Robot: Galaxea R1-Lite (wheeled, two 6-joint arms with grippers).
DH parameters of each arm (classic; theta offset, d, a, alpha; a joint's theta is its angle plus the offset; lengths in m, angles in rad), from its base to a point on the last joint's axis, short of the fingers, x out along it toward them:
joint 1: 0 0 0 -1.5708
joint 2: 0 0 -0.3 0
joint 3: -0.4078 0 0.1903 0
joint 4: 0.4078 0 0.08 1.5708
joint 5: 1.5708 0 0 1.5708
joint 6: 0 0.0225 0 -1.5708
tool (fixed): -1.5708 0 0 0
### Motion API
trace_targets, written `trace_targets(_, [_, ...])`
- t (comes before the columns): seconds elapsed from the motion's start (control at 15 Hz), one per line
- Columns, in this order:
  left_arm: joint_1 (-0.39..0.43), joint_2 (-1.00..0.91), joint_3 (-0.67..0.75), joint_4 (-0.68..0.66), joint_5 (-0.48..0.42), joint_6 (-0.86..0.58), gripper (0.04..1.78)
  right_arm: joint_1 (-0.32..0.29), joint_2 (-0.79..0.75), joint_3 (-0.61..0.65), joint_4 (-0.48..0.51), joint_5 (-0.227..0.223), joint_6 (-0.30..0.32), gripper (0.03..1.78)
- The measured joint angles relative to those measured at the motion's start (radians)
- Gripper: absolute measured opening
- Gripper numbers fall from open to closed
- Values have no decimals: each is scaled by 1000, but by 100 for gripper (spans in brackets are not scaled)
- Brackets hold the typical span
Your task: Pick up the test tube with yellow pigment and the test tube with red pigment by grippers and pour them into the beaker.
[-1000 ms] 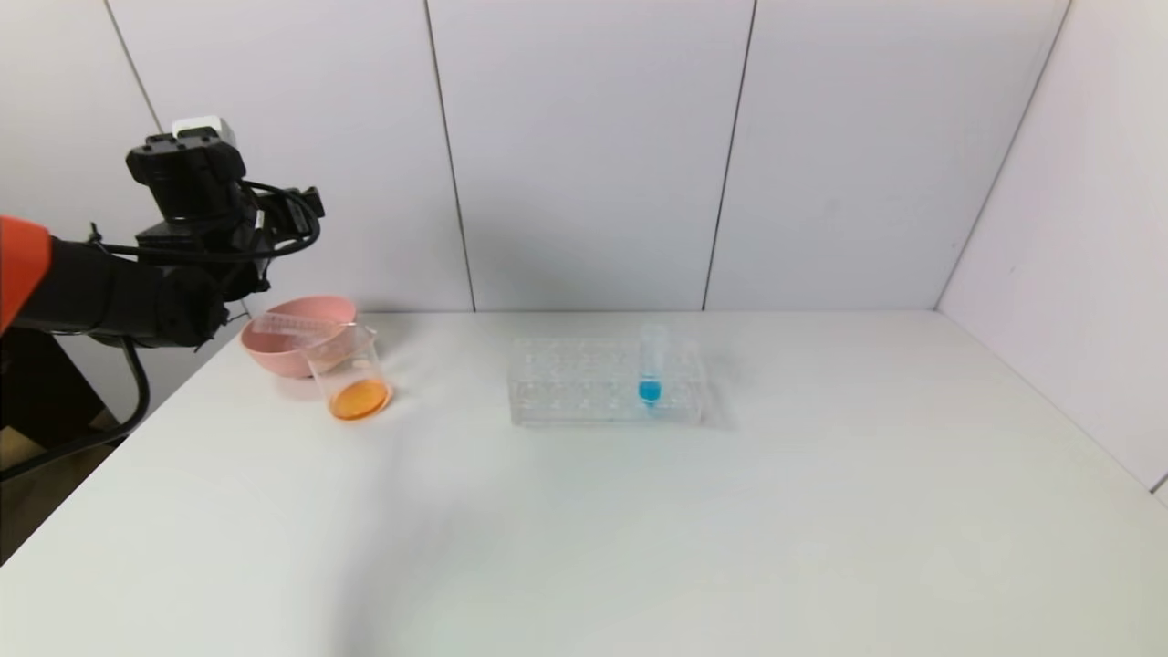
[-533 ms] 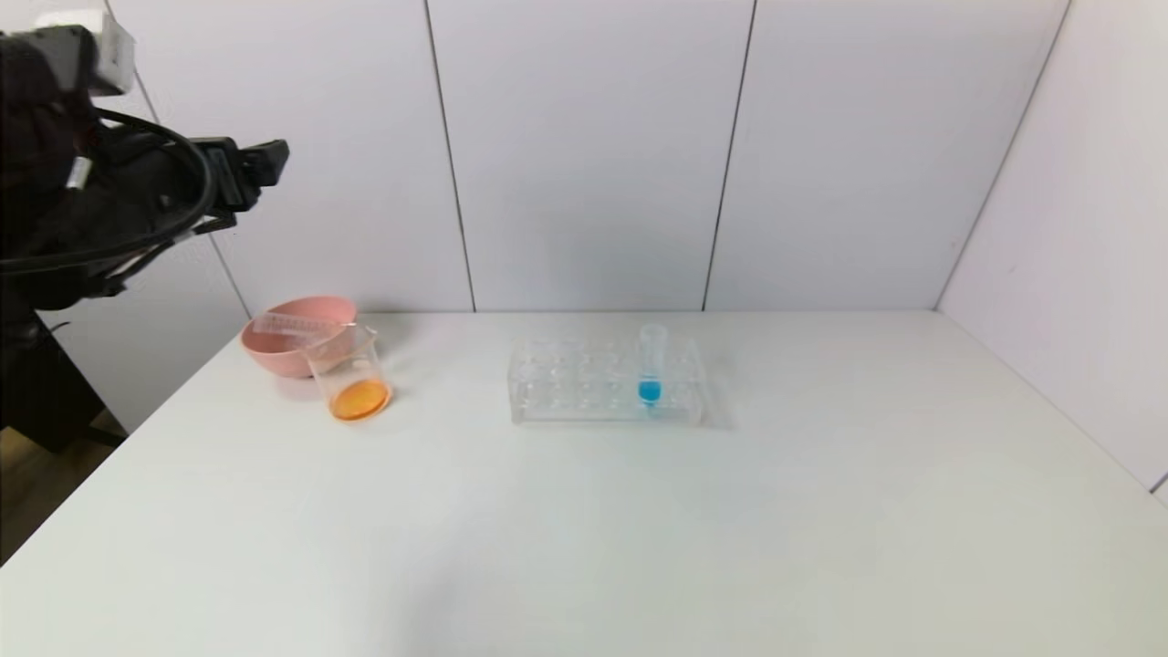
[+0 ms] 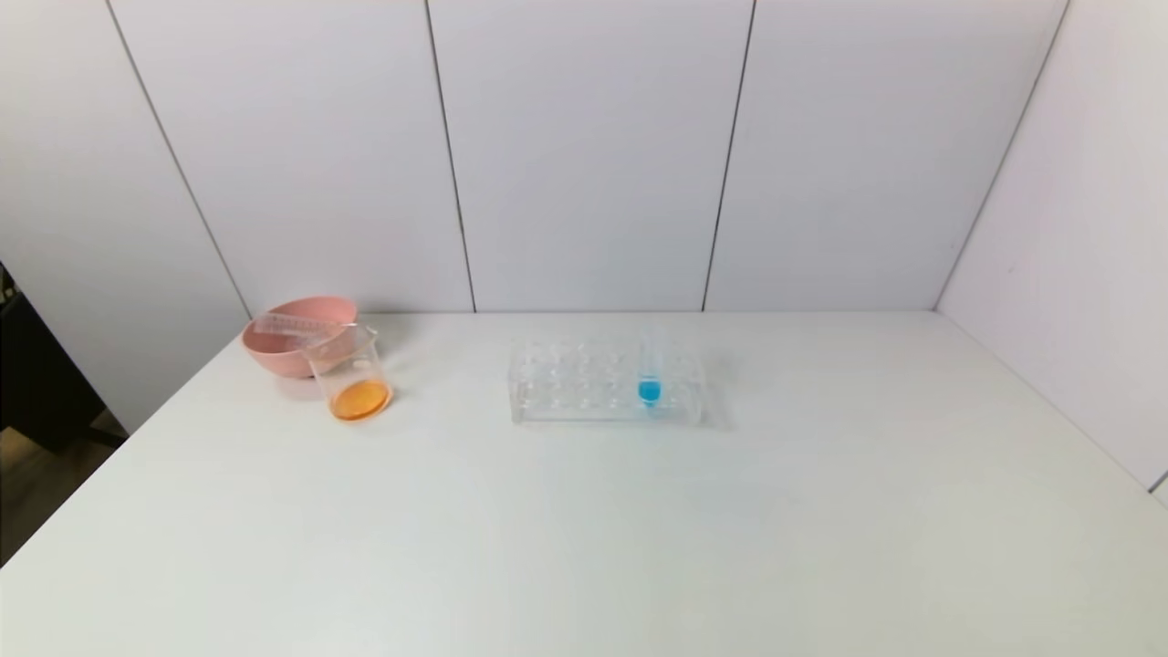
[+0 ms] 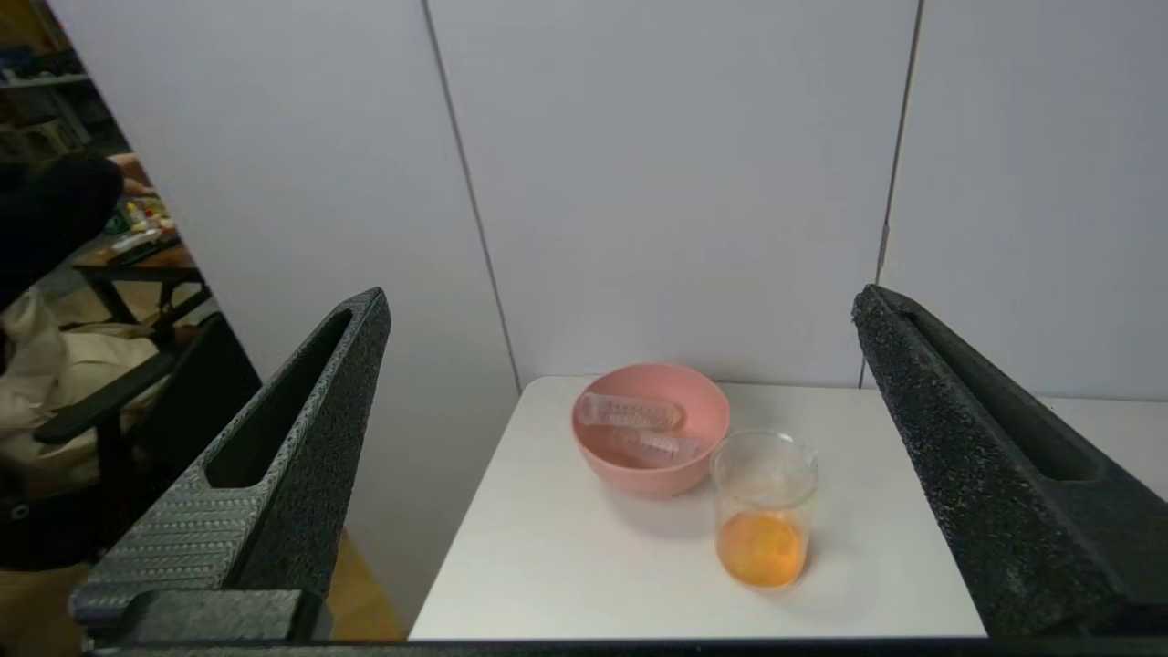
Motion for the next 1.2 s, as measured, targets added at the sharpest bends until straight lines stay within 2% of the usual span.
trace_targets(0.27, [24, -333, 64, 222, 6, 1, 176, 0, 0, 0, 0, 0, 0, 171])
trace_targets(0.53, [-2, -622, 115, 345, -100, 3, 176, 0, 0, 0, 0, 0, 0, 171])
trace_targets(0.73, [-27, -797, 184, 433, -135, -6, 176, 0, 0, 0, 0, 0, 0, 171])
trace_targets(0.93, [-36, -868, 310, 399, -139, -59, 176, 0, 0, 0, 0, 0, 0, 171])
trace_targets(1.2, [-37, -892, 602, 329, -138, -91, 176, 0, 0, 0, 0, 0, 0, 171])
